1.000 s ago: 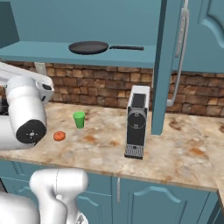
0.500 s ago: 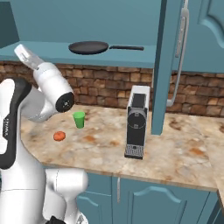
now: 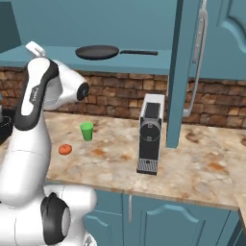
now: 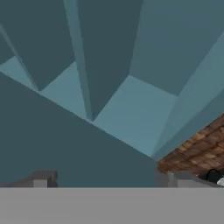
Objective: Pick the pan from the cabinet and place it on the stove. Then turn on the stove burner for the pan.
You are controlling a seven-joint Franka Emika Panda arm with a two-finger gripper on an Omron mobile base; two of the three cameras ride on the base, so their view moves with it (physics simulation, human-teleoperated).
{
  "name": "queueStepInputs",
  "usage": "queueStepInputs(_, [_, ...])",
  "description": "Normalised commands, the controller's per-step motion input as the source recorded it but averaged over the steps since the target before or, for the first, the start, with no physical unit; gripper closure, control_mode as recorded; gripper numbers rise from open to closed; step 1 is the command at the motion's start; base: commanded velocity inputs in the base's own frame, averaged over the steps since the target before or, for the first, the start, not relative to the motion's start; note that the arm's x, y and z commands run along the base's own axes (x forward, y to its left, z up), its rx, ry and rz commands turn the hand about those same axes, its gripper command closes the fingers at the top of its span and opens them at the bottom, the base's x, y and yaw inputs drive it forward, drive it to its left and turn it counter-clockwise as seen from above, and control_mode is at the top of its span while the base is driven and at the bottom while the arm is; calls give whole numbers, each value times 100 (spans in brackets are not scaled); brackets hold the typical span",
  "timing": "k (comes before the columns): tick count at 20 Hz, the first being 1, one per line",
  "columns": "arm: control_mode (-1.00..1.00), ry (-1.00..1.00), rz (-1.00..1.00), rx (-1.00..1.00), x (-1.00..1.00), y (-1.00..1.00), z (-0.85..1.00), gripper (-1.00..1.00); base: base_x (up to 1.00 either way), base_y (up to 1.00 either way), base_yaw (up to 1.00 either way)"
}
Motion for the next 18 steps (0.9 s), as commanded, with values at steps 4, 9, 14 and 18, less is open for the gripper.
queueStepInputs(4, [-100, 12, 35, 2, 23, 61, -1, -100, 0, 0, 0])
queueStepInputs(9, [-100, 7, 32, 0, 0, 71, 0, -100, 0, 0, 0])
queueStepInputs(14, [-100, 2, 30, -4, -7, 83, 0, -100, 0, 0, 0])
queueStepInputs(18, [-100, 0, 25, -5, -31, 87, 0, -100, 0, 0, 0])
